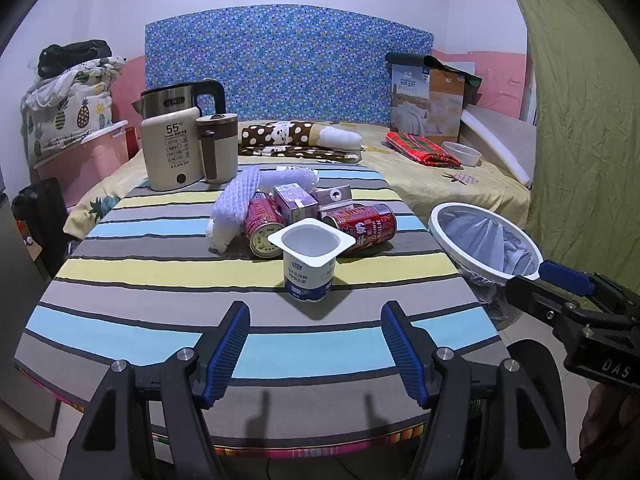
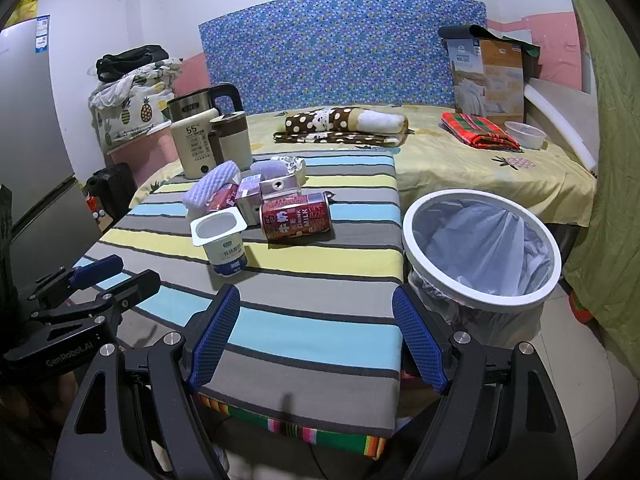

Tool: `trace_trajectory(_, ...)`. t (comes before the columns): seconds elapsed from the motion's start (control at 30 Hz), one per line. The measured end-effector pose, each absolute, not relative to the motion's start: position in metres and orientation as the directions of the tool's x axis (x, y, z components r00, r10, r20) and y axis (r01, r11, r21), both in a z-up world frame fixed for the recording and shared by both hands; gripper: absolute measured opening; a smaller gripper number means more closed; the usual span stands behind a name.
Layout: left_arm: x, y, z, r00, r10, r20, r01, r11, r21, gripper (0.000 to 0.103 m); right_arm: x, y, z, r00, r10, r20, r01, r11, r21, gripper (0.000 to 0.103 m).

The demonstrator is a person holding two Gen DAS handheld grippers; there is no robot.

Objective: Collect trash

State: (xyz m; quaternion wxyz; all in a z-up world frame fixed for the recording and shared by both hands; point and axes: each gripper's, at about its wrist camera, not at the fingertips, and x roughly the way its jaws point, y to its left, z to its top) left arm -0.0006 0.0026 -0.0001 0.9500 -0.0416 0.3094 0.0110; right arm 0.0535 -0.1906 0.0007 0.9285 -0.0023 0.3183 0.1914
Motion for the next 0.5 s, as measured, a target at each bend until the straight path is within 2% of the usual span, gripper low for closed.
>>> trace_trajectory(0.5,-0.0013,-0.0005,0.0033,0.81,-0.006,-0.587,-0.045,0.996,-0.073,0.068,0.0519,-0.1899,0.0014,0.727,0.353,-0.589,-0.357,0.927,0.115,0.08)
